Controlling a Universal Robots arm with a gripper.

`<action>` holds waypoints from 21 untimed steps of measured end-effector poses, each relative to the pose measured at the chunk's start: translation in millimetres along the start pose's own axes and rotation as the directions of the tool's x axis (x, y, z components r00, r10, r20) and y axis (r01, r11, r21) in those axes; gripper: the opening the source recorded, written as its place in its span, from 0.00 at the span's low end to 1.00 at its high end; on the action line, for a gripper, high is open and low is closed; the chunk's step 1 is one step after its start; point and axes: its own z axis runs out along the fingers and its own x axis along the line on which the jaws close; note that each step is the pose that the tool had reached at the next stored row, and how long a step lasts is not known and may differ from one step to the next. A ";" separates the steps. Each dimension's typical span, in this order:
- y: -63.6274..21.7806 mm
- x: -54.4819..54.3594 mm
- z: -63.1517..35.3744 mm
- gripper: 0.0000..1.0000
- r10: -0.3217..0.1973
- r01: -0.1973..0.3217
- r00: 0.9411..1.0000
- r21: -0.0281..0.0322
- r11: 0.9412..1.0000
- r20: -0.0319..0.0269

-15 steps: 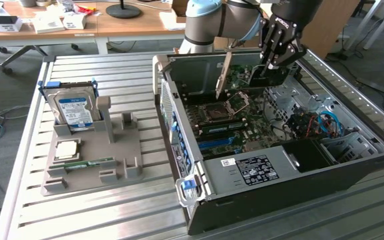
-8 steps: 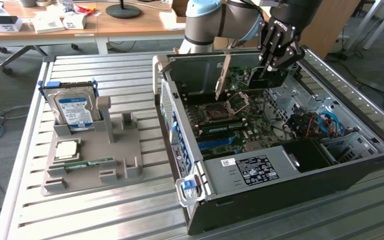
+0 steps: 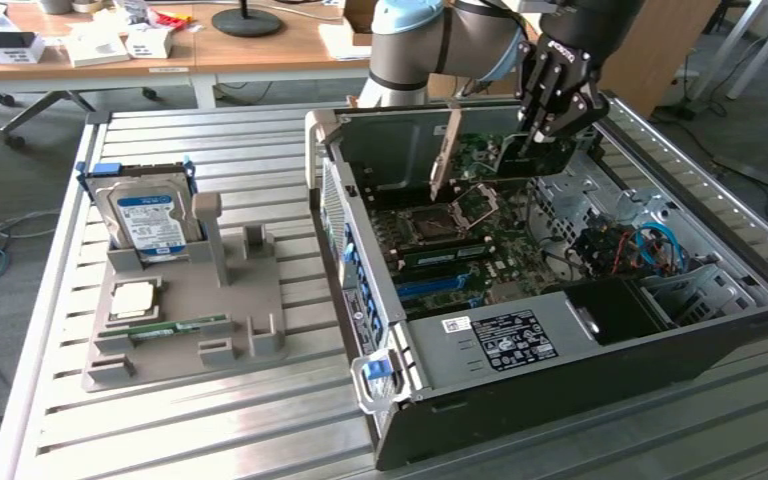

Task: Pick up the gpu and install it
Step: 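Insert the gpu into the slot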

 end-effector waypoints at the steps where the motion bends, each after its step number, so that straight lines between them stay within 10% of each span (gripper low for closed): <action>1: 0.5 0.0 0.0 0.26 0.000 0.000 1.000 0.000 1.000 0.000; 21: 7.1 0.3 7.3 0.26 0.000 0.000 1.000 0.000 1.000 0.000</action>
